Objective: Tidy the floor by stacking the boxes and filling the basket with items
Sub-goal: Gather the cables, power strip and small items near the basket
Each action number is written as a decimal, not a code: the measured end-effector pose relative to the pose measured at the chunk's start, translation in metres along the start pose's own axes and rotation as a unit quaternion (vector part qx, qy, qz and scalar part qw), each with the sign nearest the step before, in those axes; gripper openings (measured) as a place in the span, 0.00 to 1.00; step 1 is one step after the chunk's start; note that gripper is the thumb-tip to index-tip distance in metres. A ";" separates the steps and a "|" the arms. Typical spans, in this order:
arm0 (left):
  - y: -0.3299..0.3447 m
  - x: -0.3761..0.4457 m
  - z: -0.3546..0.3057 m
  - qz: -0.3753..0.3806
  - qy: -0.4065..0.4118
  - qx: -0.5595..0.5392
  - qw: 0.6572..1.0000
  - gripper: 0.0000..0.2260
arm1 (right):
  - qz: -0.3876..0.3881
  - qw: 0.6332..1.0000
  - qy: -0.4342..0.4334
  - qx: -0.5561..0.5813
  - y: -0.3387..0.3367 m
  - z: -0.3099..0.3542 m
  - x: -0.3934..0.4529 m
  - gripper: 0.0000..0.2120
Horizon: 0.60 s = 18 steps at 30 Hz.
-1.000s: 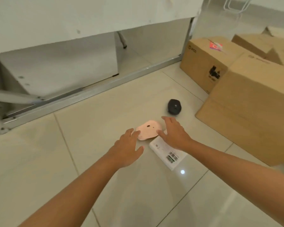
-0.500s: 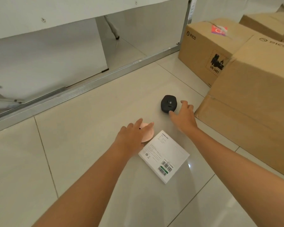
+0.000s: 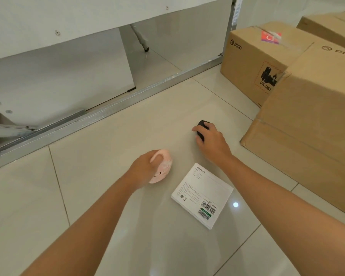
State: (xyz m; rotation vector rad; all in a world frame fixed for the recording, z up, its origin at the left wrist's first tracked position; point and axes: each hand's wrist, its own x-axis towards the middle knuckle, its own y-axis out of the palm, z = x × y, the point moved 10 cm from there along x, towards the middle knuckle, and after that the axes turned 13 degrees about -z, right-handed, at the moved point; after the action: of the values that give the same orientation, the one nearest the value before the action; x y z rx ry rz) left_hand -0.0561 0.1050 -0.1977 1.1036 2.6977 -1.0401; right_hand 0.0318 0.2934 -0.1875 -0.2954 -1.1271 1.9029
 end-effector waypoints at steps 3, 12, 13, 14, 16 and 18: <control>-0.012 -0.008 0.015 0.001 -0.136 -0.195 0.971 0.15 | -0.034 0.945 0.145 0.292 -0.011 0.001 -0.003 0.13; -0.130 -0.049 0.034 -0.083 -0.129 -0.300 0.942 0.21 | 0.217 0.755 0.290 0.547 0.029 0.103 -0.053 0.15; -0.145 -0.058 0.043 -0.091 -0.127 -0.296 0.942 0.22 | 0.239 0.776 0.260 0.522 0.031 0.119 -0.059 0.18; -0.160 -0.069 0.052 -0.101 -0.127 -0.290 0.943 0.22 | 0.256 0.797 0.236 0.494 0.033 0.134 -0.066 0.20; -0.190 -0.095 0.073 -0.128 -0.126 -0.279 0.943 0.23 | 0.282 0.832 0.201 0.433 0.040 0.166 -0.085 0.21; -0.222 -0.132 0.102 -0.153 -0.137 -0.264 0.942 0.23 | 0.321 0.851 0.173 0.378 0.049 0.205 -0.112 0.20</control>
State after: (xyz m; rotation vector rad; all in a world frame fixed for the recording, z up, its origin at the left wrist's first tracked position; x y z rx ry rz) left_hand -0.1192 -0.1519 -0.1135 0.4241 2.7112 -0.3914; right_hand -0.0489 0.0751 -0.1363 -0.5806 0.0481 2.5674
